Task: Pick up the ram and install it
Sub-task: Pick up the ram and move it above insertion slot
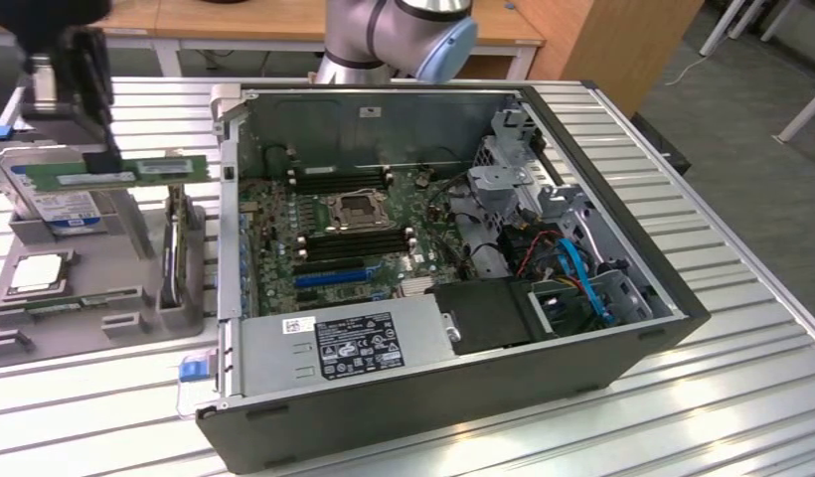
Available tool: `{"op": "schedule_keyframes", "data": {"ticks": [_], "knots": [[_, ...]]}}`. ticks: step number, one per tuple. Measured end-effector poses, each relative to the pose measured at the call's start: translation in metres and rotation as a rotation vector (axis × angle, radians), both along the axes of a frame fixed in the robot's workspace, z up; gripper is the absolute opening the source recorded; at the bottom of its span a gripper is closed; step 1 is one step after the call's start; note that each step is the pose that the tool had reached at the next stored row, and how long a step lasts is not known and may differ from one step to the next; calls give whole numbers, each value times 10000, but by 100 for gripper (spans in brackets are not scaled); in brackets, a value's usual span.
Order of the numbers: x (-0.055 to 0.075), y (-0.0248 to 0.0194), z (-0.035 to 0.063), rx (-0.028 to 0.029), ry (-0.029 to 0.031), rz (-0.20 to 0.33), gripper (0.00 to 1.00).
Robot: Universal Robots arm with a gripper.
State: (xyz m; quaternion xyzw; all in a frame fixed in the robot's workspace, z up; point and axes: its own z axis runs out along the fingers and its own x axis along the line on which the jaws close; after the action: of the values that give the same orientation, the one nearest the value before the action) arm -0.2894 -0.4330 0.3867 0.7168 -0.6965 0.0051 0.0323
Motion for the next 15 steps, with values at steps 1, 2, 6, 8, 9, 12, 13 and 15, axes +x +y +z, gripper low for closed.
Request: {"op": "schedule_keyframes", "data": {"ticks": [1,2,6,8,9,12,13,15], "knots": [[43,0,0,0,7,-1,12],[88,0,-1,1,14,0,12],[272,0,0,1,39,1,12],[363,0,-1,2,46,3,12],[408,0,-1,1,50,4,12],[545,0,-1,1,53,6,12],[591,0,-1,1,54,8,12],[680,0,0,0,57,8,12]]}}
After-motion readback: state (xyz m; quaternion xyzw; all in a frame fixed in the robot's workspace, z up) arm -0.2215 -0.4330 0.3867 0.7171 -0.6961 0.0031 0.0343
